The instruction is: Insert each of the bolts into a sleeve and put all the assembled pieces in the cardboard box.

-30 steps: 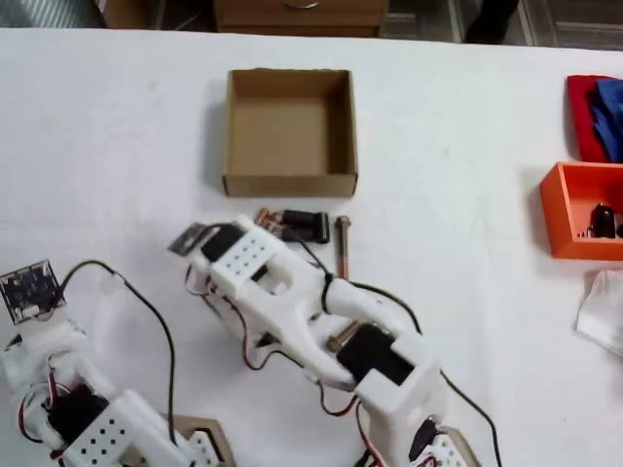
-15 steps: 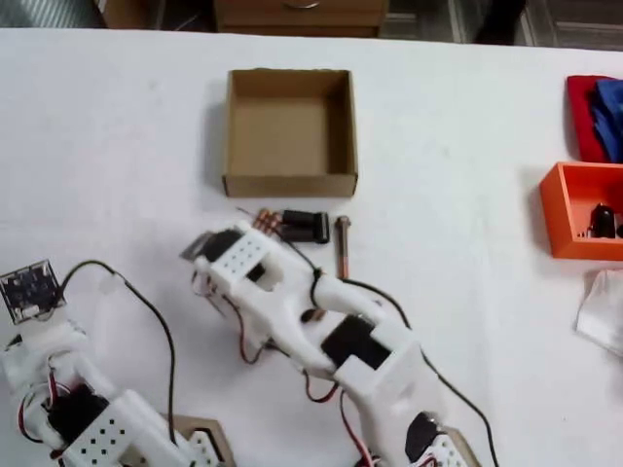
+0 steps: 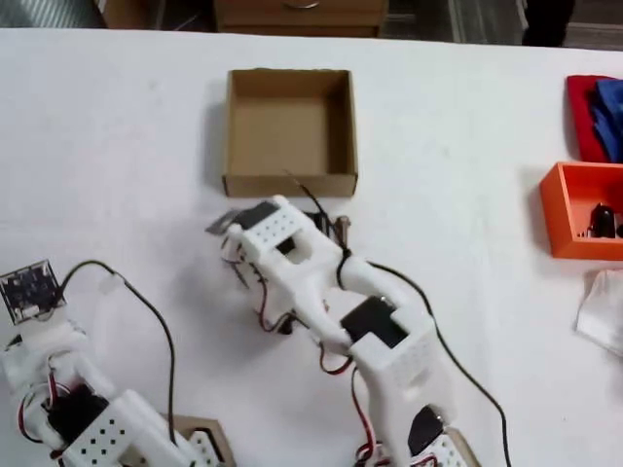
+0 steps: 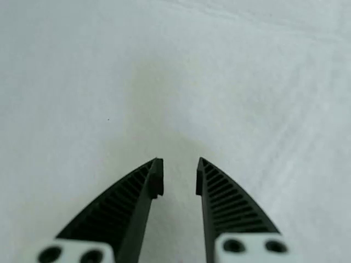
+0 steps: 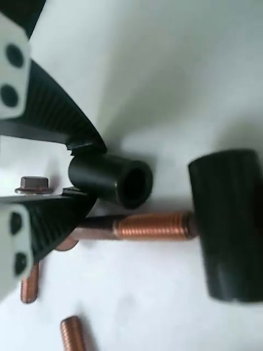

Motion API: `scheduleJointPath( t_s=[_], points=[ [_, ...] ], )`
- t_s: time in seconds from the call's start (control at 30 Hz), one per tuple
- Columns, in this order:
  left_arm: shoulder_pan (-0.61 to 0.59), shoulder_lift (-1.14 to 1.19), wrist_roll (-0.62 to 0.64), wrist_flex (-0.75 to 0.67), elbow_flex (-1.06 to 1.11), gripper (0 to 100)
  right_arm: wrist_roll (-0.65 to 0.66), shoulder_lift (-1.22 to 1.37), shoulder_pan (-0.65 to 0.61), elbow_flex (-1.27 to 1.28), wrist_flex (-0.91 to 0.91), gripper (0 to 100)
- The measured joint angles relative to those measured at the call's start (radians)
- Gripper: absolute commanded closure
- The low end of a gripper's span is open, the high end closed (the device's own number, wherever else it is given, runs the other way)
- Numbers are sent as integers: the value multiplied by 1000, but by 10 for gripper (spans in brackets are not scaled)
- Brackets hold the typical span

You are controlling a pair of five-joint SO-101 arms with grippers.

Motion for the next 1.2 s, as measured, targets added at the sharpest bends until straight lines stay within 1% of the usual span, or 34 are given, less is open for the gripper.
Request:
scheduleJointPath(
  t_s=[0.07,0.17,0.23,0.5,0.67,0.83,1.2],
  points=[
    [0,0,0,0,0,872,29,3,0,-9,-2,940],
    [0,0,0,0,0,872,49,3,0,-14,-2,853],
    [0,0,0,0,0,872,52,3,0,-18,-2,827],
    [0,0,0,0,0,872,55,3,-3,-25,8,838],
    [0,0,0,0,0,872,55,6,0,-87,32,837],
    [0,0,0,0,0,872,54,8,9,-141,20,837],
    [0,0,0,0,0,872,55,8,8,-144,20,837]
  ],
)
